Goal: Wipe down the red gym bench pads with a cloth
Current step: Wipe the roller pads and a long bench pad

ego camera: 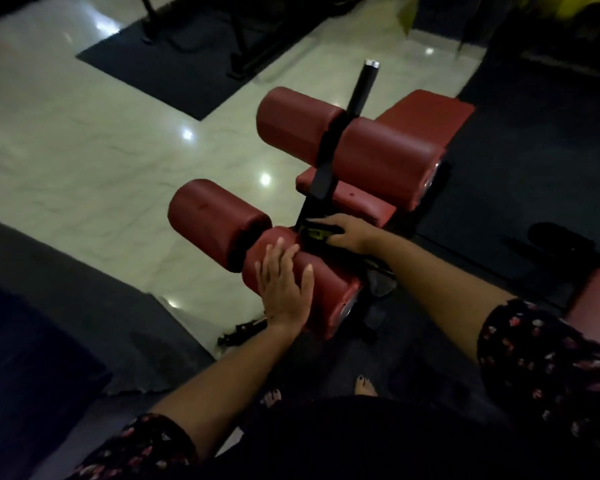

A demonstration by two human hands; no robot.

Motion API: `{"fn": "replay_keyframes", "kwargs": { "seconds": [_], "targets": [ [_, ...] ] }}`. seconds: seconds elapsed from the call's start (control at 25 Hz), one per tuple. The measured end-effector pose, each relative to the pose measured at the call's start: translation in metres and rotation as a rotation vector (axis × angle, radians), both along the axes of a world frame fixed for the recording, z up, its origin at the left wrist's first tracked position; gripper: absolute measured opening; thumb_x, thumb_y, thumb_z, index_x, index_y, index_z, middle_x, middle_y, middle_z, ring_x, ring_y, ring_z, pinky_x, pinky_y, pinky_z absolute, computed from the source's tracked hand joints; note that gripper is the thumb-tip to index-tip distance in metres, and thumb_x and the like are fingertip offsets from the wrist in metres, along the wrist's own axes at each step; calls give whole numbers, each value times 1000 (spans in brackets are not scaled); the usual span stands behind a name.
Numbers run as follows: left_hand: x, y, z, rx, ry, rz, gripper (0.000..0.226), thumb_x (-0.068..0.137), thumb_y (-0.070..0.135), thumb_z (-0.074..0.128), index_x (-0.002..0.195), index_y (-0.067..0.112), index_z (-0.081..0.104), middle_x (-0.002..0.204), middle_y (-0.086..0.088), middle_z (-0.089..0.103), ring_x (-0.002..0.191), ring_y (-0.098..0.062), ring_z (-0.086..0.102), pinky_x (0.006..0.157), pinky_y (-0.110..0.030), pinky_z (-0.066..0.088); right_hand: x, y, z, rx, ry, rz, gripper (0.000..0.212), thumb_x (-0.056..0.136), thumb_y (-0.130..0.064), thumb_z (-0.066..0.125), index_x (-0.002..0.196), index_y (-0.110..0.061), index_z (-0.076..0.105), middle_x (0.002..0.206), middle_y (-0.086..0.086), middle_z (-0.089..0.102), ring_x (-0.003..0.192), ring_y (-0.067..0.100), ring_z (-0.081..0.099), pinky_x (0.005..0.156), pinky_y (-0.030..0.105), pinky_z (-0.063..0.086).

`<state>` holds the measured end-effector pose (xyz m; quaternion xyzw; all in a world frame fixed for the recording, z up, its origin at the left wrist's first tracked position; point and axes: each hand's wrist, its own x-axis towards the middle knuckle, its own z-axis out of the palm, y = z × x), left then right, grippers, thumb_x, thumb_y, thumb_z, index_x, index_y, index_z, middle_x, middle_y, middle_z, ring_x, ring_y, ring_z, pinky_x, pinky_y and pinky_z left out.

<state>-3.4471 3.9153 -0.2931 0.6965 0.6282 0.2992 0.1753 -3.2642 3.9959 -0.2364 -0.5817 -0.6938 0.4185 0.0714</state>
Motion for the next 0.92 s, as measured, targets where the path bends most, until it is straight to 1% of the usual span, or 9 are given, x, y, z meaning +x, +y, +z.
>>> {"fn": "replay_keyframes", "kwargs": {
  "seconds": [0.12, 0.2, 0.36, 0.44, 0.48, 0.56, 0.68, 0.8, 0.92],
  "targets": [
    [17, -15, 1, -208, -162, 294, 87, 88, 63, 40, 155, 12, 16, 163, -9, 1, 150, -22, -3, 120, -39, 3, 51, -35, -36, -108, 53, -124, 58, 90, 5, 54, 144, -12, 41, 135, 10, 48, 115, 18, 52, 88, 11, 36],
    [28, -19, 6, -309, -278, 420, 93, 92, 57, 50, 156, 12, 0, 163, -7, -11, 150, -21, -8, 122, -41, 3, 64, -58, -55, -158, 13, -176, 53, 92, 6, 53, 142, -5, 41, 131, 12, 52, 103, 14, 54, 76, 7, 40],
    [51, -22, 16, -380, -398, 544, 94, 93, 51, 53, 155, 14, -6, 163, -6, -12, 150, -22, -9, 120, -51, 12, 41, -19, -49, -53, 29, -80, 53, 94, -5, 53, 145, -18, 42, 136, 10, 52, 116, 20, 53, 87, 13, 39],
    [51, -21, 15, -380, -352, 542, 99, 86, 62, 47, 156, 14, -4, 163, -7, -10, 150, -24, -9, 120, -53, 11, 12, 16, -36, -15, 52, 26, 53, 96, -8, 51, 146, -23, 40, 135, 12, 53, 105, 19, 56, 76, 14, 42],
    [48, -21, 12, -353, -295, 502, 98, 82, 67, 42, 156, 18, 1, 163, -7, -9, 150, -26, -10, 120, -52, 6, -2, 31, -29, 5, 61, 55, 53, 97, -9, 51, 146, -23, 39, 136, 12, 52, 106, 20, 56, 77, 15, 42],
    [39, -22, 9, -171, -60, 269, 83, 79, 67, 40, 153, 30, 26, 164, -3, 7, 149, -30, -7, 117, -51, -4, -22, 48, -24, 90, 55, 99, 55, 96, -10, 53, 147, -24, 38, 142, 11, 45, 123, 25, 47, 94, 22, 36],
    [18, -12, -1, 195, 287, -266, 63, 83, 64, 41, 135, 32, 55, 148, 4, 46, 144, -28, 29, 119, -52, 1, -22, 53, -35, 117, 38, 132, 58, 94, -3, 54, 147, -20, 38, 141, 11, 42, 129, 25, 41, 95, 15, 28],
    [-8, 9, -9, 329, 411, -496, 69, 85, 70, 37, 141, 29, 45, 144, 2, 51, 138, -22, 38, 117, -49, 17, 7, 52, -49, 88, -117, 269, 57, 92, 3, 55, 145, -11, 40, 137, 10, 46, 128, 24, 44, 90, 12, 28],
    [-14, 14, -12, 394, 393, -536, 69, 88, 71, 34, 141, 27, 41, 143, 0, 52, 137, -22, 39, 116, -46, 22, -6, 73, -37, 201, -76, 333, 55, 90, -3, 61, 142, -15, 47, 136, 12, 50, 126, 29, 48, 103, 26, 34]
  ]
}}
